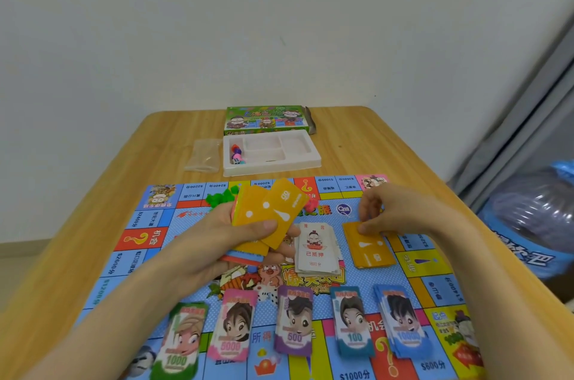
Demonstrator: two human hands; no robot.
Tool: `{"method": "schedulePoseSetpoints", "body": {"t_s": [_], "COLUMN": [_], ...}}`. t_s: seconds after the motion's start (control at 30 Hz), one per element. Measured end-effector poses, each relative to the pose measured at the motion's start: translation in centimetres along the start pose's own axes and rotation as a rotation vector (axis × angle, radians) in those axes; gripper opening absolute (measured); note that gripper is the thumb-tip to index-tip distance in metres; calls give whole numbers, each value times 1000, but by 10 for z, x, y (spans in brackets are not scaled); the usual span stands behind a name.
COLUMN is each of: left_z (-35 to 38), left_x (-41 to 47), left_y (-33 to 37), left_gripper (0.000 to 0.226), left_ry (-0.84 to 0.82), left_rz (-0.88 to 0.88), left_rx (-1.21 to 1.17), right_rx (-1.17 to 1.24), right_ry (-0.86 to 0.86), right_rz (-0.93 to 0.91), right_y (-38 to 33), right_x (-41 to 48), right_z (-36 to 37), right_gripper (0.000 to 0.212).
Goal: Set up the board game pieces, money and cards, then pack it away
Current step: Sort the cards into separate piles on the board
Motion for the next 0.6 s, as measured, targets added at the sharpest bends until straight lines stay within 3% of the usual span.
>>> {"method": "schedulePoseSetpoints", "body": {"t_s": [0.13,0.27,0.37,0.47,0.6], "left_z": [0,0,1,1,3], "left_x": [0,0,0,-1,-1], "left_y": [0,0,-1,-1,-2], "left_gripper": [34,38,42,43,44], "left_ry": [-24,-49,-66,-62,-60], "left_rz": [-7,-10,-14,-11,3], "left_rx": [-22,-9,1,-5,32], "right_rx": [-79,300,538,465,441], "right_ry": [139,378,244,174,161], "right_rz": [-16,-258,-514,-676,-719], "right_y": [-3,-22,-40,-48,-54], "right_x": [1,-11,-27,-25,-24], "right_z": [-3,-11,-11,0,6], "right_gripper": [13,5,17,29,33]}}
Point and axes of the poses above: each hand's wrist, its own x-axis towards the middle knuckle, its own z-axis out of the palm, y = z × x, the point moved 2 cm from there along x, towards the middle knuckle, and after that the axes turned 15 degrees about -x, right-handed, at the moved point
